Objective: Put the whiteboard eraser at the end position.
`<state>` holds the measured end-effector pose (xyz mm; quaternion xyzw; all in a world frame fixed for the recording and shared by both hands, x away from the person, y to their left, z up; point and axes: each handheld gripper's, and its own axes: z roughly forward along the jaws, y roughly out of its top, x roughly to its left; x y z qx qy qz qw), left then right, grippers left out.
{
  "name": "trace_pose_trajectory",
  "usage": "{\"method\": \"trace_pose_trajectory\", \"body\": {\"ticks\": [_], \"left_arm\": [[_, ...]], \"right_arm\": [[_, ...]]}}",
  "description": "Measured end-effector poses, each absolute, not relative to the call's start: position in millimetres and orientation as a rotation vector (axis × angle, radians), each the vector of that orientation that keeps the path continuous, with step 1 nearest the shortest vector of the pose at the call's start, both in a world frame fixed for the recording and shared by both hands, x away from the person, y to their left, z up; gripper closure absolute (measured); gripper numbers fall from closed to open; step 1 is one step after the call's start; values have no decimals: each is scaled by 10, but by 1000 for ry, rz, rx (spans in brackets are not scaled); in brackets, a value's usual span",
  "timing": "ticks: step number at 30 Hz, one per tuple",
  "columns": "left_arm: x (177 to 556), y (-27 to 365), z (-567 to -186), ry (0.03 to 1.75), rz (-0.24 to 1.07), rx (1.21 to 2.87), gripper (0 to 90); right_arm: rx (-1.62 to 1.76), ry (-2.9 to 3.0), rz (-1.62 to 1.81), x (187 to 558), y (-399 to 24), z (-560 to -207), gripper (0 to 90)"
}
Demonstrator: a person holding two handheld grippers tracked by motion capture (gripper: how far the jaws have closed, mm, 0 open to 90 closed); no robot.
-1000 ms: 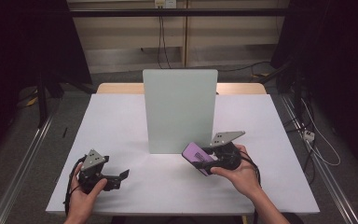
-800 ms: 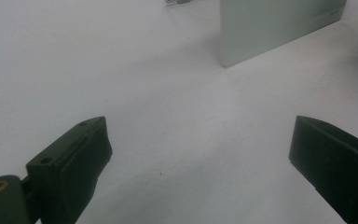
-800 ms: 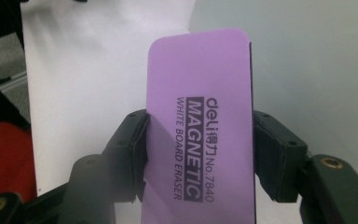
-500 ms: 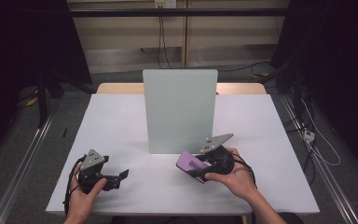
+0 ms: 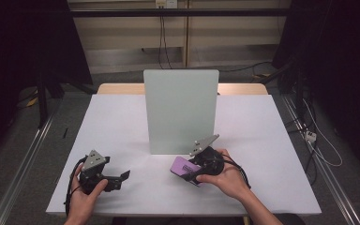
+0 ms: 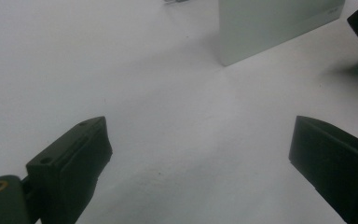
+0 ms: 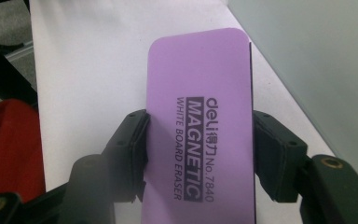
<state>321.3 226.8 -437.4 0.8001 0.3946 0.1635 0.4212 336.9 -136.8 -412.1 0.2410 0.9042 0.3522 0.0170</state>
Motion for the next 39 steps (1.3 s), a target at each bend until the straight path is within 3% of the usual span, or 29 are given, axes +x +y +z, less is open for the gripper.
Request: {"method": "trace_pose_trajectory", "body": {"ticks": [39], "left_arm": [[3215, 2264, -4377, 980, 404, 2003, 55]], "right_arm": [[711, 2924, 989, 3475, -1149, -4321, 410]]}}
